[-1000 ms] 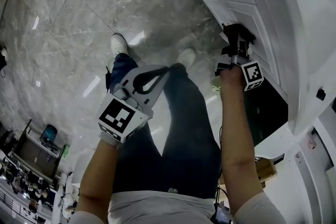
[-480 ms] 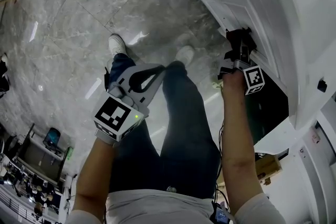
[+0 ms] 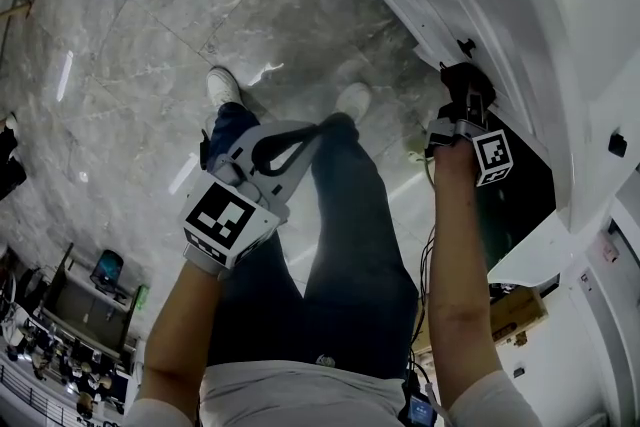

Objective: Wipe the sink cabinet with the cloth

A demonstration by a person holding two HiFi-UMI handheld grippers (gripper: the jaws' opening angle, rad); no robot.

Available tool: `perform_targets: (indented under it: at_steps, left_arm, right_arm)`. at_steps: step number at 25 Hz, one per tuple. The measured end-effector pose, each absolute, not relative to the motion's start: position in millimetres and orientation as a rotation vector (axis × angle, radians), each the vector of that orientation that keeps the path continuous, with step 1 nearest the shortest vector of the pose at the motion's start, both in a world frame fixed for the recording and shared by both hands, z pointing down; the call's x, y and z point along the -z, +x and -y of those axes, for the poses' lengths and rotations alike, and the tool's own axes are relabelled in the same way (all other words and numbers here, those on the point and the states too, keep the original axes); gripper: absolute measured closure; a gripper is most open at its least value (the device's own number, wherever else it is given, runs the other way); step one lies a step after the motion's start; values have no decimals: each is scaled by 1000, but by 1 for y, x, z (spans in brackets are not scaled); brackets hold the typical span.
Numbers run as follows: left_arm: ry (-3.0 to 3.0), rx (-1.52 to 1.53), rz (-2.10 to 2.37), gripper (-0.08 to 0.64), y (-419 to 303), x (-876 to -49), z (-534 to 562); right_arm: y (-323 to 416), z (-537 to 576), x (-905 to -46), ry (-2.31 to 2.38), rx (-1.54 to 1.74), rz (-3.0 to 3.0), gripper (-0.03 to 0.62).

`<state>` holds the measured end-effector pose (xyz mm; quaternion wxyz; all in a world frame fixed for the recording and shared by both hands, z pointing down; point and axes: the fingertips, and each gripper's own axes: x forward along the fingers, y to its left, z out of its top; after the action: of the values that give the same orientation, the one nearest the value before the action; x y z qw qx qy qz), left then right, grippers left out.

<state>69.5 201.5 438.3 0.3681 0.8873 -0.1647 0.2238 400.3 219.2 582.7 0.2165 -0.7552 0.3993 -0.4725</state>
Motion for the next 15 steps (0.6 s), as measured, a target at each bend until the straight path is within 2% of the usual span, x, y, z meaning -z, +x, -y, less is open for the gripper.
perform_targets:
  at_steps: [15]
  left_arm:
    - [2324,-554,352,545,50,-422,-191]
  right_arm:
    - [404,-229,-509,-2142,1286,-1070,445]
